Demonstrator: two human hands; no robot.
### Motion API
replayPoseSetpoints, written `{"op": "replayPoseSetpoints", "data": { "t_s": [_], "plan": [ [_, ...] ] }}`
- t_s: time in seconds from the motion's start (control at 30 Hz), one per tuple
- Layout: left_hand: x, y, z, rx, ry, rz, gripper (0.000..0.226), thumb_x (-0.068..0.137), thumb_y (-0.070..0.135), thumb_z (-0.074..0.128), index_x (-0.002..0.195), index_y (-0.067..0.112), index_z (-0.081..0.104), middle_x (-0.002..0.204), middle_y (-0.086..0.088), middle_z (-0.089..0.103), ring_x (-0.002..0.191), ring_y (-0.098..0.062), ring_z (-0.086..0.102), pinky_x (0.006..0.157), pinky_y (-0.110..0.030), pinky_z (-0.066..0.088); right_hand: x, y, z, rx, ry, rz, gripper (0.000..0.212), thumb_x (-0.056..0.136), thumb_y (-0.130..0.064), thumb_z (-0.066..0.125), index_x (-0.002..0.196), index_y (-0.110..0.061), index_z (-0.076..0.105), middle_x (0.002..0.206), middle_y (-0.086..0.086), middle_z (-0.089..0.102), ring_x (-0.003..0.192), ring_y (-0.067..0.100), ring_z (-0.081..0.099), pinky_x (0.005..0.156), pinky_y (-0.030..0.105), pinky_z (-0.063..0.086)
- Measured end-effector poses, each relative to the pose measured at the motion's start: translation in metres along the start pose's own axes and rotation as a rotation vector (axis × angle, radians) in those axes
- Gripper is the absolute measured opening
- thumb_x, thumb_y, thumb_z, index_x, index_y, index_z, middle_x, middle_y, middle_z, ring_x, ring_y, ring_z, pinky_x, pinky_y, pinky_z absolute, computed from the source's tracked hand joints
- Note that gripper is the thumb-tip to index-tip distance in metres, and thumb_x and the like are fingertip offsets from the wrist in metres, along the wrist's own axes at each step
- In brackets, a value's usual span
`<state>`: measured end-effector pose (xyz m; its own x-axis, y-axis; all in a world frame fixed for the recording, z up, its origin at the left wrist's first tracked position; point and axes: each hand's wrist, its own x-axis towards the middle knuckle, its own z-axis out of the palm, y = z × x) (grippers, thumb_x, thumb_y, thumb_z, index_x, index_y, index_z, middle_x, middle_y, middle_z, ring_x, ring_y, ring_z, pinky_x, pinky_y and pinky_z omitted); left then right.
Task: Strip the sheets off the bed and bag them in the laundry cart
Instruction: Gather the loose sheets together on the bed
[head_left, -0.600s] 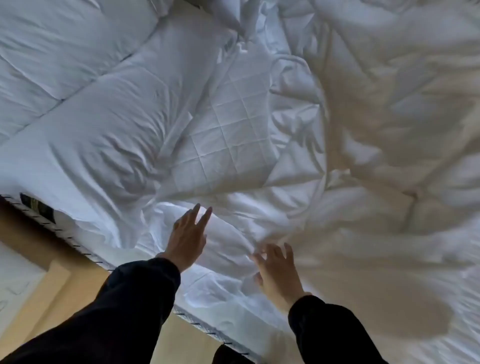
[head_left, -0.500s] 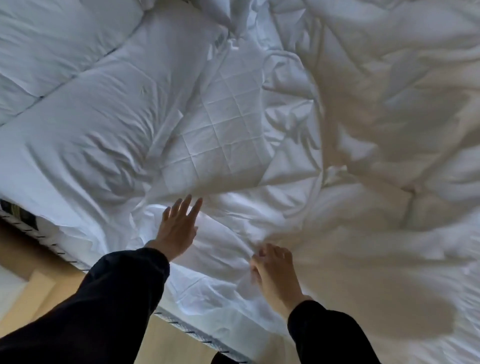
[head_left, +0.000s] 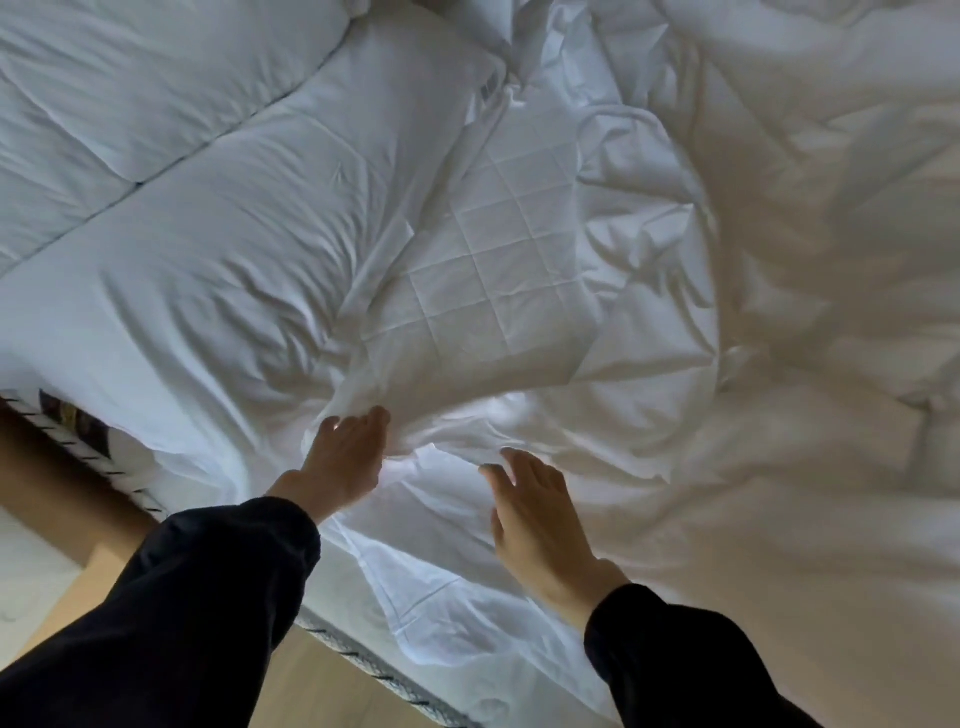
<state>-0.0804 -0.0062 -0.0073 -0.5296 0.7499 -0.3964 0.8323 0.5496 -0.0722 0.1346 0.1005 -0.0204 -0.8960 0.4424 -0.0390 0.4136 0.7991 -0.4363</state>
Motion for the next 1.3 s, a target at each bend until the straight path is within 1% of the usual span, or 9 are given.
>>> {"op": "replayPoseSetpoints", "data": {
  "t_s": [0.17,0.3,0.4,0.5,0.63,0.87,1.1,1.17,1.3],
  "plan": [
    [-0.035,0.005,-0.016,-0.477,0.156,0.200,0.011,0.089,0.025,0.058,0.080,0.019,0.055,0.066,0.013,0.052,0.067,-0.012,0.055,0.061,-0.027,0.039,0.044,-0.036,0.004,-0.010,-0.015,-0.108,0.082,0.069,-0.009,0.079,0.141,-0.012,0.041,0.145,0.018,0.044,0.136,0.035,0.039,0.107,0.052,0.032],
    [-0.052,-0.005,-0.021,-0.496,0.018,0.146,0.020,0.085,0.038,0.064,0.102,0.027,0.064,0.078,0.017,0.060,0.073,-0.004,0.056,0.068,-0.026,0.044,0.056,-0.036,0.000,0.121,-0.049,-0.058,0.036,0.076,-0.007,0.073,0.110,-0.013,0.063,0.105,0.003,0.065,0.115,0.023,0.055,0.115,0.043,0.016],
    [-0.054,-0.028,-0.017,-0.487,-0.158,0.003,0.008,0.085,0.029,0.069,0.082,0.024,0.064,0.078,0.011,0.062,0.079,-0.010,0.062,0.072,-0.026,0.043,0.059,-0.026,-0.004,0.159,0.005,-0.022,0.029,0.076,-0.003,0.069,0.102,-0.013,0.066,0.095,0.001,0.069,0.096,0.023,0.061,0.111,0.041,0.026],
    [-0.062,-0.034,-0.018,-1.197,0.005,-0.239,0.016,0.086,0.002,0.064,0.079,0.016,0.068,0.077,0.000,0.069,0.075,-0.011,0.063,0.072,-0.027,0.046,0.062,-0.021,-0.011,0.247,-0.062,-0.090,0.022,0.081,-0.004,0.063,0.101,-0.012,0.068,0.079,0.000,0.067,0.076,0.025,0.061,0.084,0.038,0.044],
    [-0.064,-0.028,-0.031,-1.978,0.191,-0.521,0.011,0.093,0.005,0.055,0.089,0.004,0.066,0.075,-0.008,0.069,0.068,-0.018,0.065,0.061,-0.024,0.056,0.062,-0.034,-0.023,0.539,-0.118,0.010,0.014,0.096,-0.019,0.050,0.087,-0.022,0.061,0.057,-0.008,0.047,0.056,0.015,0.044,0.058,0.027,0.036],
    [-0.060,-0.026,-0.002,-1.610,0.364,-0.699,0.015,0.094,0.019,0.060,0.088,0.008,0.068,0.063,-0.003,0.060,0.056,-0.016,0.049,0.055,-0.028,0.039,0.079,-0.039,-0.002,0.301,-0.129,0.227,0.011,0.095,-0.020,0.053,0.087,-0.013,0.056,0.087,0.011,0.067,0.085,0.035,0.059,0.068,0.032,0.035],
    [-0.071,-0.019,-0.007,-1.583,0.286,-0.528,0.032,0.078,0.028,0.076,0.082,-0.003,0.068,0.068,-0.017,0.062,0.058,-0.017,0.049,0.055,-0.026,0.036,0.064,-0.035,0.006,0.307,-0.070,0.246,0.032,0.085,-0.035,0.068,0.069,-0.017,0.047,0.062,-0.002,0.051,0.068,0.031,0.058,0.062,0.032,0.036],
    [-0.072,-0.016,-0.007,-1.487,0.322,-0.453,0.053,0.069,0.043,0.075,0.080,-0.007,0.062,0.066,-0.023,0.057,0.062,-0.019,0.045,0.059,-0.033,0.034,0.061,-0.042,0.006,0.317,0.039,0.142,0.021,0.083,-0.035,0.069,0.080,-0.019,0.056,0.074,-0.002,0.062,0.076,0.026,0.062,0.071,0.033,0.041],
    [-0.075,0.003,-0.019,-1.314,0.391,-0.248,0.017,0.081,0.008,0.074,0.068,0.012,0.064,0.057,0.001,0.060,0.054,-0.007,0.051,0.055,-0.020,0.039,0.061,-0.069,0.003,0.452,0.108,-0.071,0.035,0.081,-0.031,0.064,0.115,-0.027,0.059,0.103,-0.012,0.067,0.098,0.008,0.059,0.091,0.037,0.035]
  ]
}}
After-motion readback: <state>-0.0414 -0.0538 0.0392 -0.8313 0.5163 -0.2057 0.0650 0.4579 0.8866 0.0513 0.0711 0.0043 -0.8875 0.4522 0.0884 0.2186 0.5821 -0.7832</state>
